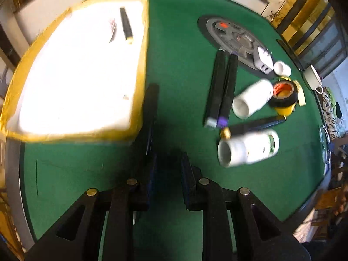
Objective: Organize rigid objects
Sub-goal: 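Grasp the white bottle with green label using the right gripper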
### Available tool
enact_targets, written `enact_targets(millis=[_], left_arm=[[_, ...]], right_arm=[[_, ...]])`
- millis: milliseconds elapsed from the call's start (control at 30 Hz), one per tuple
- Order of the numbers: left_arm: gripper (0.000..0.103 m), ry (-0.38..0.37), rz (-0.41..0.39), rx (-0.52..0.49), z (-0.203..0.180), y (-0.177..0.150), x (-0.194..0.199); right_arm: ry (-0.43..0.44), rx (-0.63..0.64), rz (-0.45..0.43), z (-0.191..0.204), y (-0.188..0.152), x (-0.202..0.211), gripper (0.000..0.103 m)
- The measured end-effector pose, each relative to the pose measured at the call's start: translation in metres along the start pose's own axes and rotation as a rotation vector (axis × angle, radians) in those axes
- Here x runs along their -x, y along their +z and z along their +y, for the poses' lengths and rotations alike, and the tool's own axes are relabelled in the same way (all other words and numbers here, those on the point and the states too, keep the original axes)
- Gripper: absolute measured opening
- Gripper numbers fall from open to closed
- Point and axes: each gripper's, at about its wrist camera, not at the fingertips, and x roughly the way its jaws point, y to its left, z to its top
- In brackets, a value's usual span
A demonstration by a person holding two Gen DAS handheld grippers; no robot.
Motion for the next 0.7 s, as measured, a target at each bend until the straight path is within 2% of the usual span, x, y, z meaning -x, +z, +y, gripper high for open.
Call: enact_targets(millis=[67, 100, 133, 267, 400, 533, 700], left_arm=[[0.015, 0.032, -0.036, -0.039, -0.007, 0.000, -0.001], [0.005, 0.030, -0.034, -0.042, -0.009, -0.003, -0.001], [0.001, -0.007, -0.019, -0.036, -0.009, -0.007, 0.000], [0.001, -0.045, 0.001, -0.050, -0.010, -0.026, 0.008], [0.001, -0.077, 0.024, -0.040, 0.000, -0.048, 0.018], [0.001, -0.104, 0.034, -0.042, 0.015, -0.062, 0.026], [0.001, -0.164, 0.004, -0.037, 0.037, -0.058, 0.042]], right_arm=[[0.027, 0.046, 0.019, 0.014, -0.001, -0.004, 0.042], [0.049, 0.088, 0.038, 0.027, 0.000, -0.008, 0.041], [0.061, 0.119, 0.052, 0.036, -0.001, -0.012, 0.041], [0.123, 0.295, 0.139, 0.091, 0.006, -0.040, 0.041], [0.136, 0.478, 0.217, 0.148, 0.016, -0.084, 0.041], [0.117, 0.598, 0.262, 0.186, 0.027, -0.124, 0.042], [0.073, 0.698, 0.313, 0.211, 0.030, -0.162, 0.041]])
